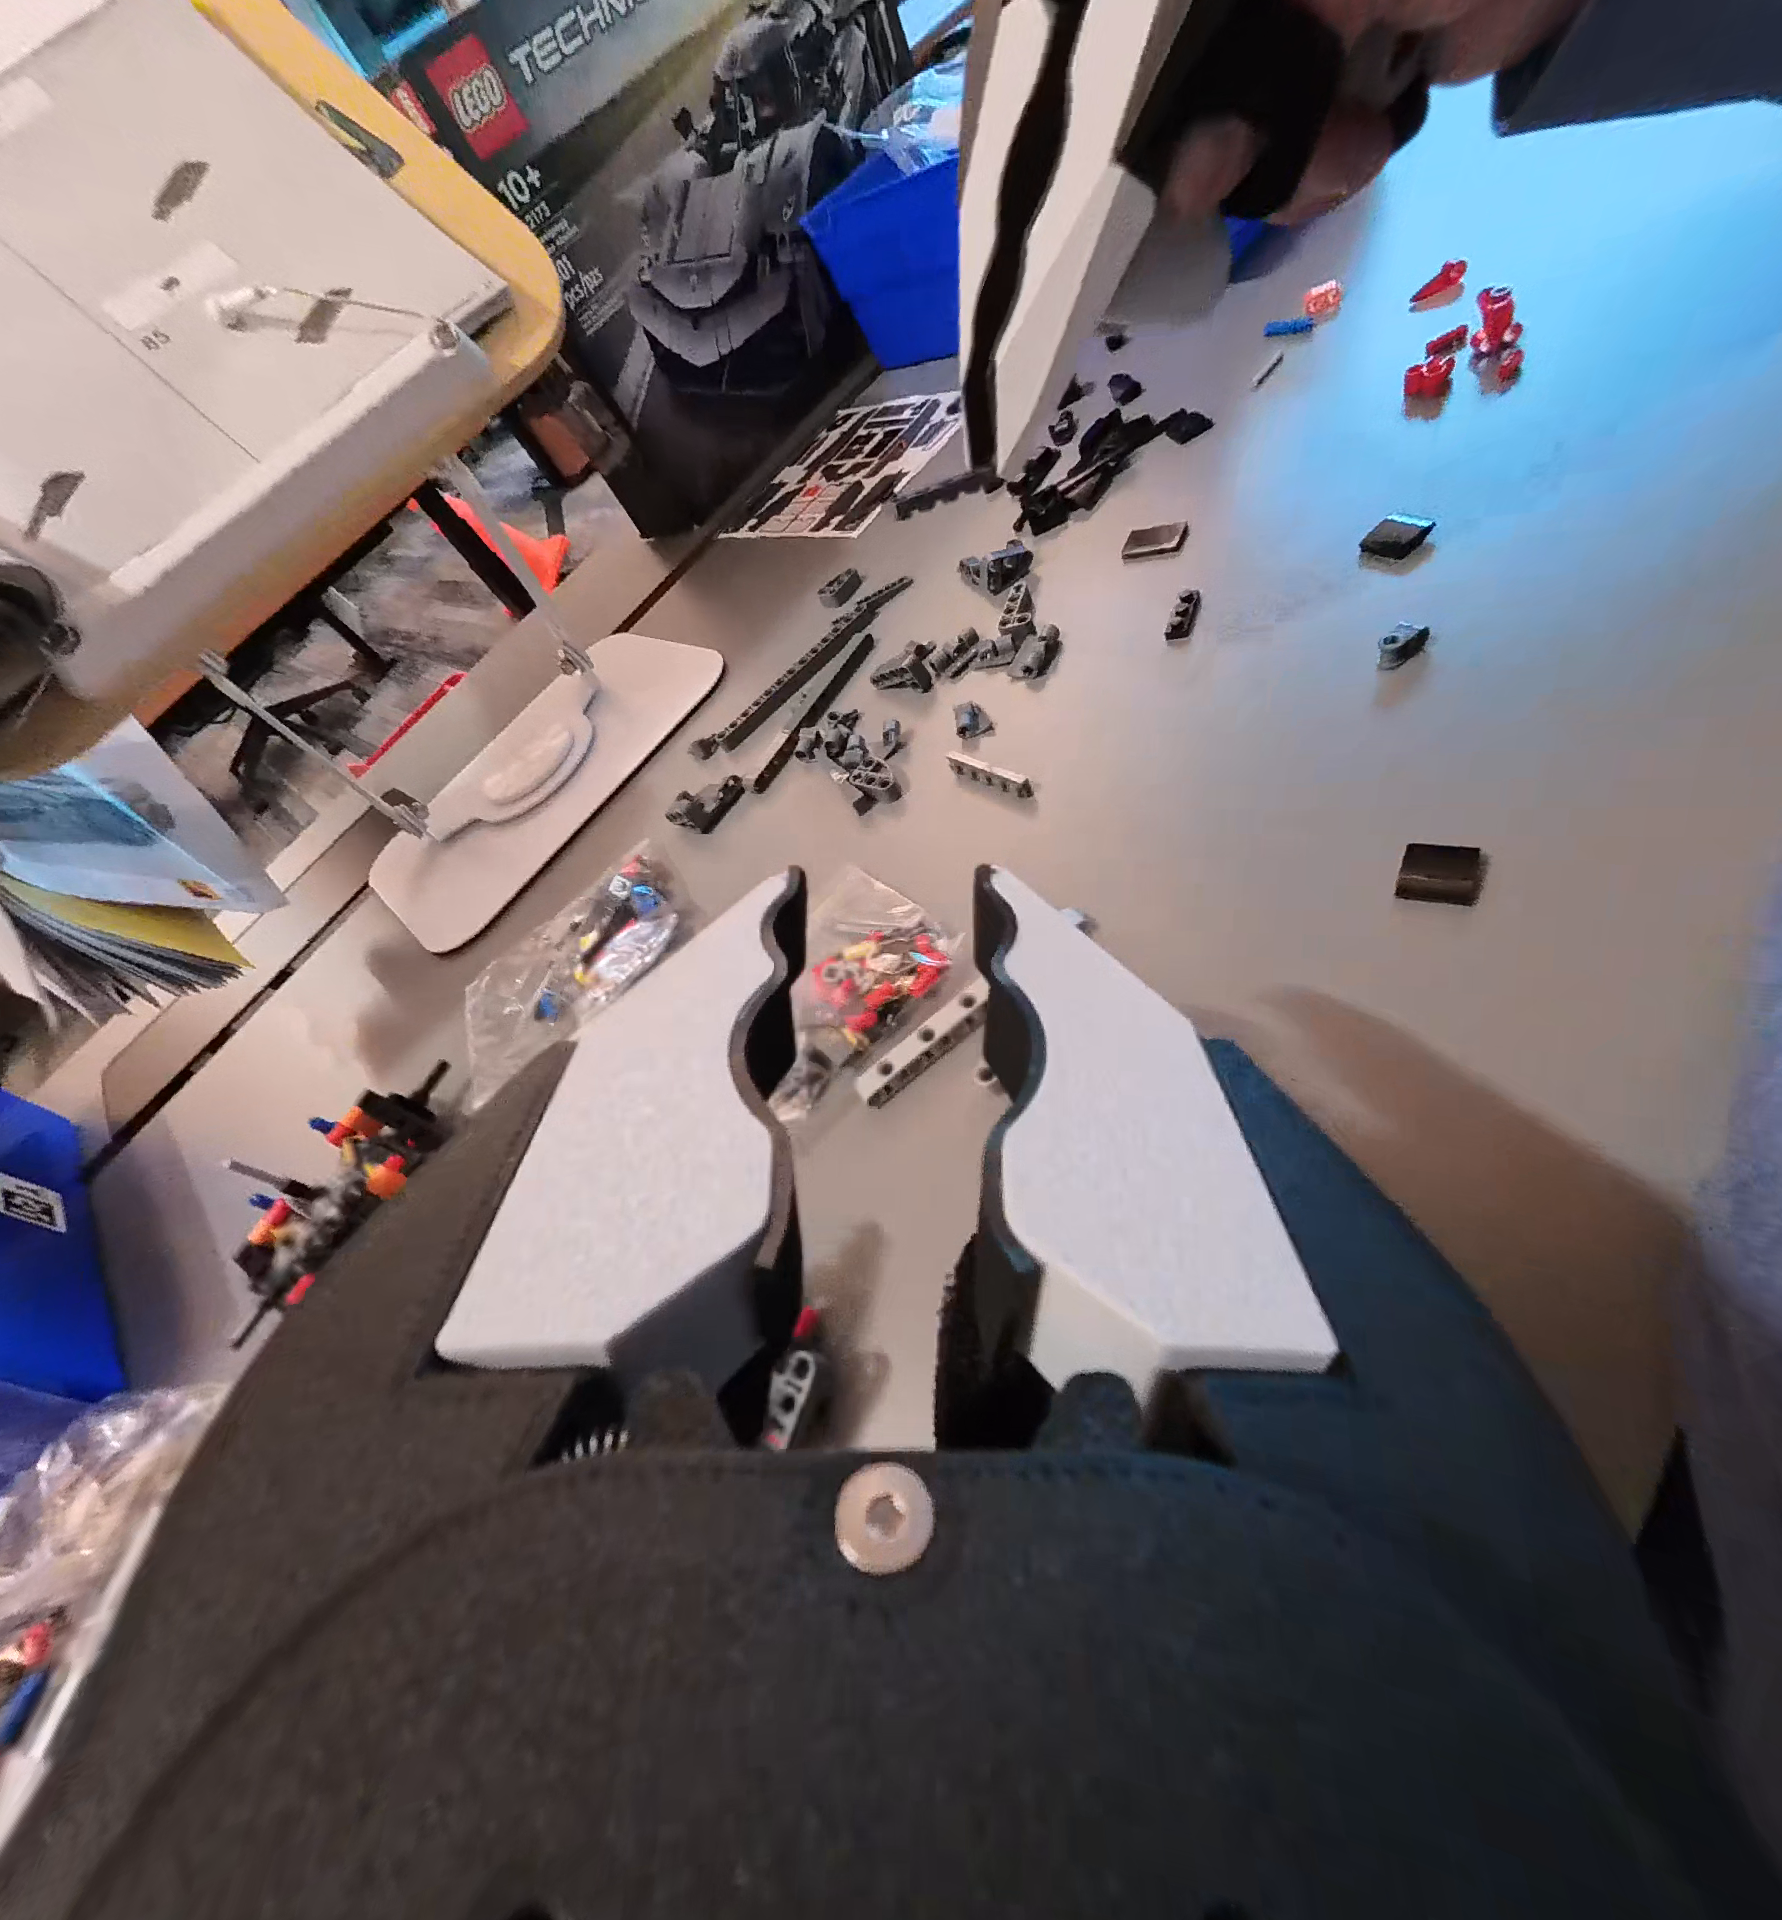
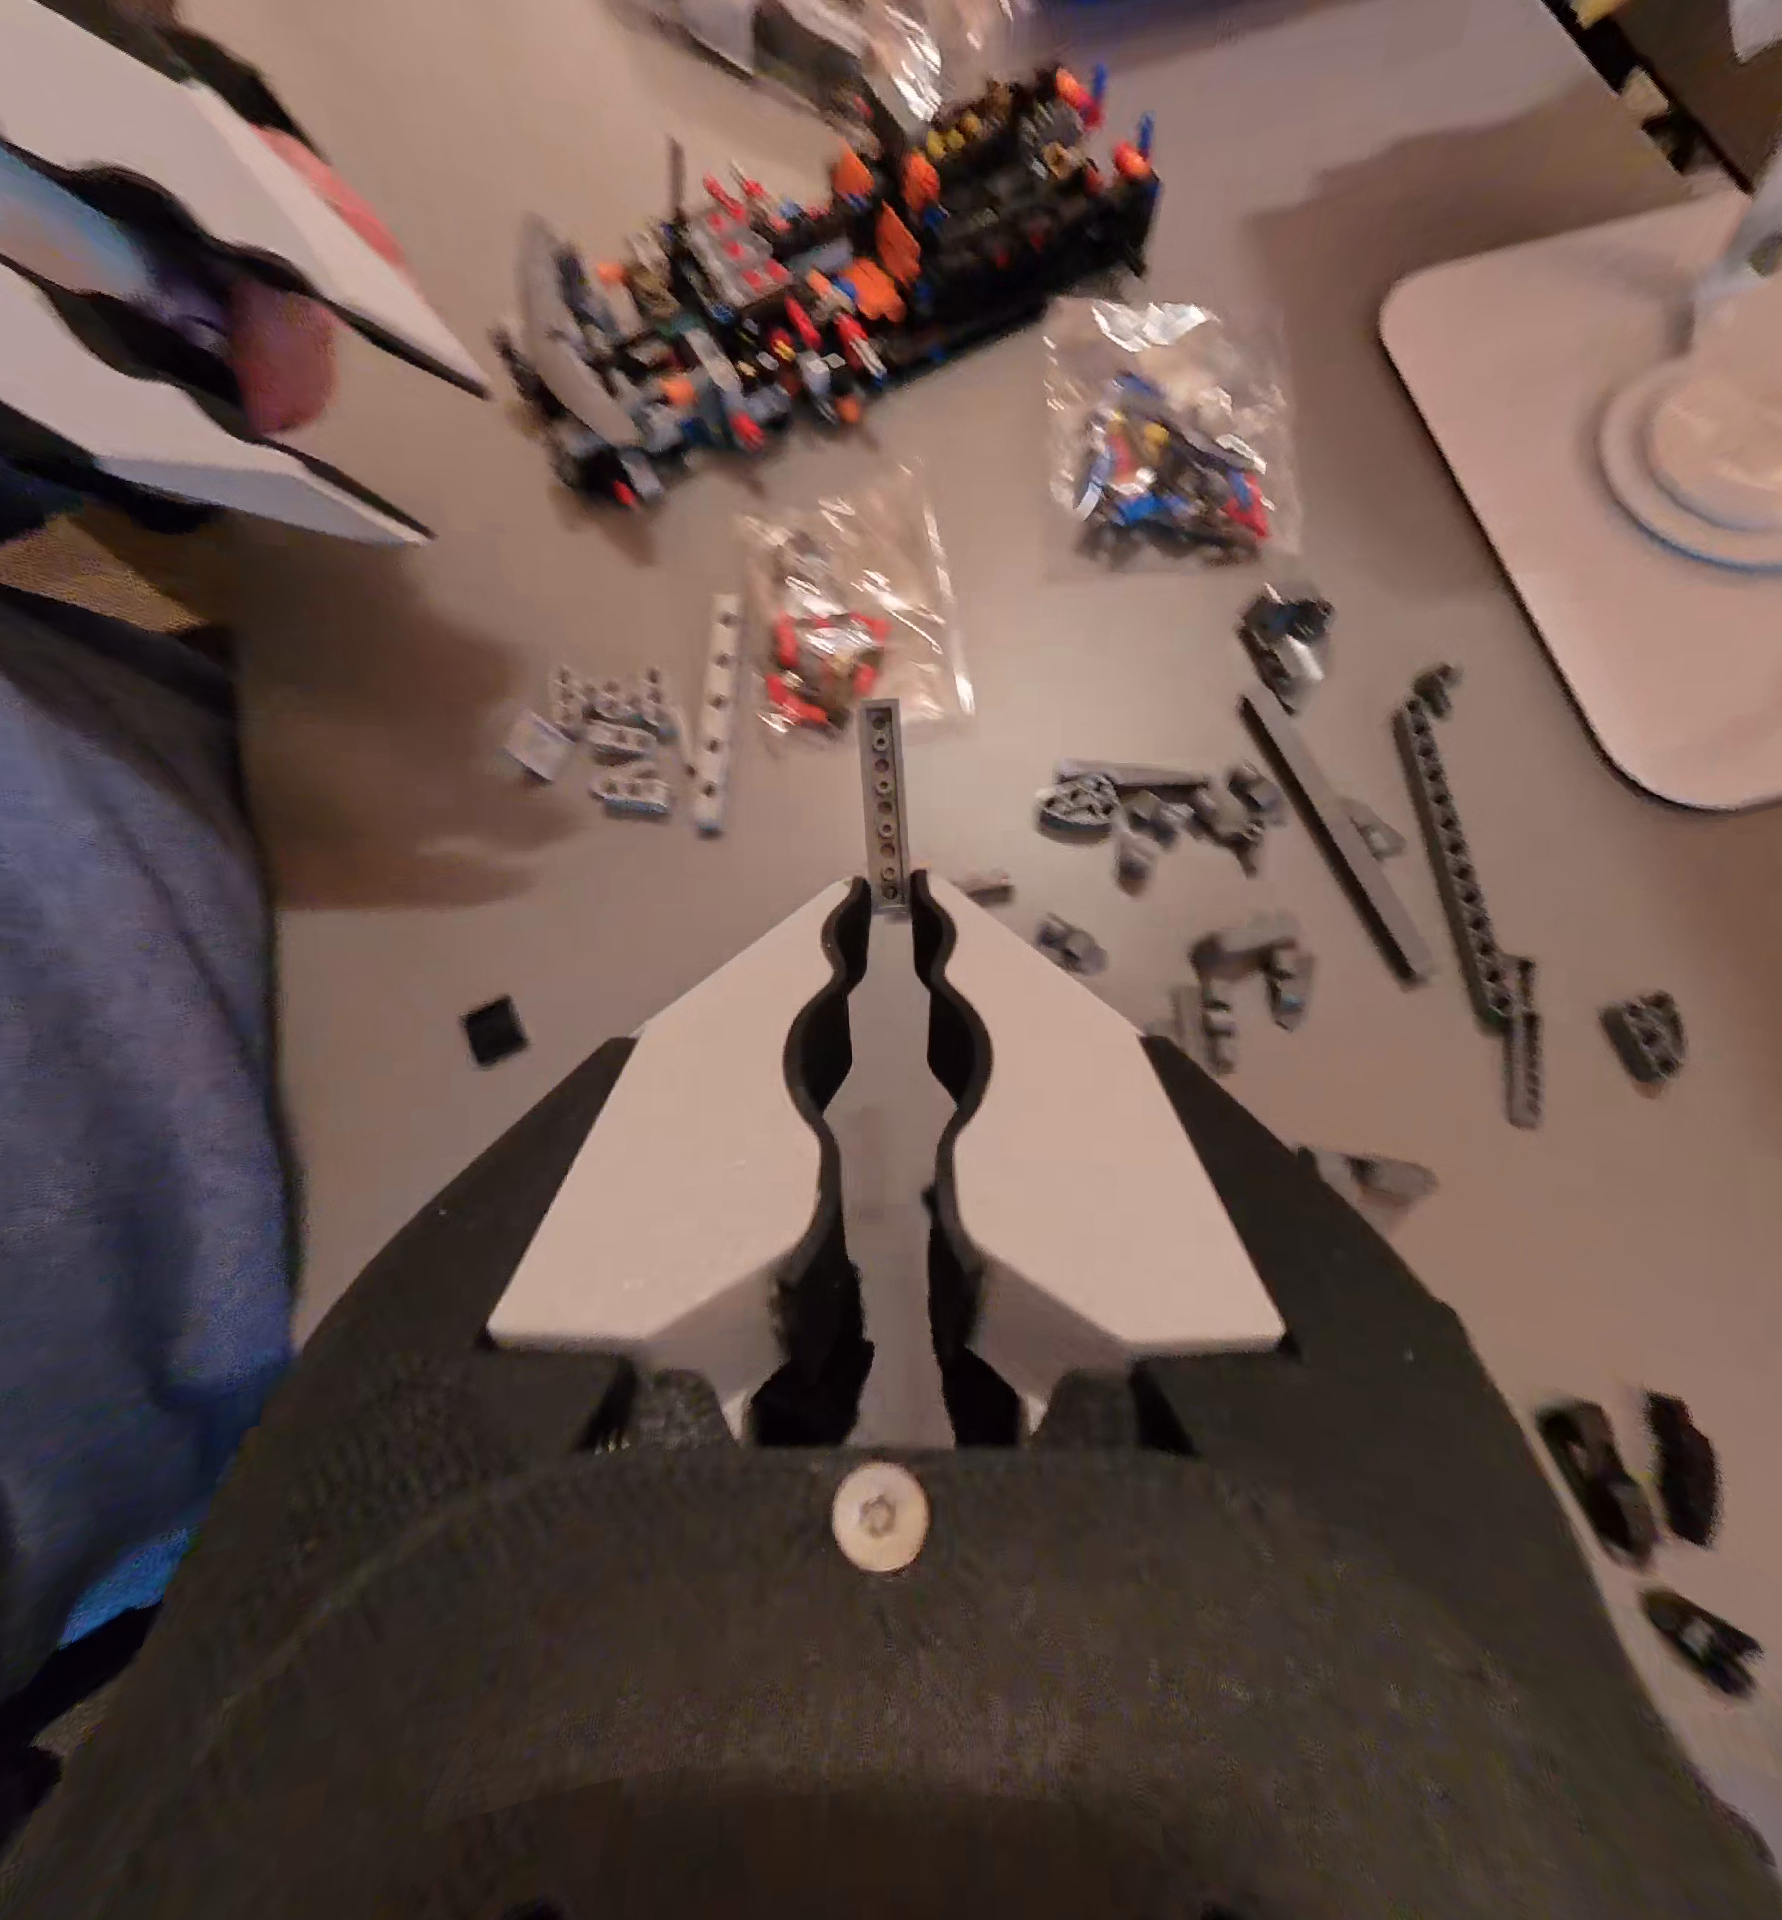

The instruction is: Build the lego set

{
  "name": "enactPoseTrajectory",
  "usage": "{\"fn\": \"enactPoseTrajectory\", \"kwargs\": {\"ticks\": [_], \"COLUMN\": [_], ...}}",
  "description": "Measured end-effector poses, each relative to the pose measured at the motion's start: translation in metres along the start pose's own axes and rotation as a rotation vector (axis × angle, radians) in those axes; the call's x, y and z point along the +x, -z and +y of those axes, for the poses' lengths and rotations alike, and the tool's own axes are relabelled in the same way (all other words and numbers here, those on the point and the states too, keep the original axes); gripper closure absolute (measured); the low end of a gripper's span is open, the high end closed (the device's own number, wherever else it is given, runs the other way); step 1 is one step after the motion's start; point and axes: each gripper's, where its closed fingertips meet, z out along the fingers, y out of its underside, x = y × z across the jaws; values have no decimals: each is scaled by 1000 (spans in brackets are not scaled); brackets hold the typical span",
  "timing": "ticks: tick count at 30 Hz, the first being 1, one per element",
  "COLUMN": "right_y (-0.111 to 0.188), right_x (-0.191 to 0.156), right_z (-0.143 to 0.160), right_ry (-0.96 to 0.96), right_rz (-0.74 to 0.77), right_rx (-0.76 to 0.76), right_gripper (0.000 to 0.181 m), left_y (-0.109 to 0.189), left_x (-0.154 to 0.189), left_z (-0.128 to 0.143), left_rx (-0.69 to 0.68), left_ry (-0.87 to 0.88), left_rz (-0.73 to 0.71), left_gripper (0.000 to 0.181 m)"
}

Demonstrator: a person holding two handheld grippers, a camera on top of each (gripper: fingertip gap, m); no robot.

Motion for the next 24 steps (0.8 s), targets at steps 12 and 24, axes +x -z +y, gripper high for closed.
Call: {"fn": "enactPoseTrajectory", "kwargs": {"ticks": [12, 24], "right_y": [-7, -15], "right_x": [-59, -80], "right_z": [-47, -52], "right_ry": [-101, -149], "right_rz": [-210, -276], "right_rx": [165, 178], "right_gripper": [176, 176], "left_y": [-5, -9], "left_x": [-24, -23], "left_z": [-16, -30], "left_rx": [34, 118], "left_ry": [-165, -157], "left_rz": [7, 125], "left_gripper": [144, 140]}}
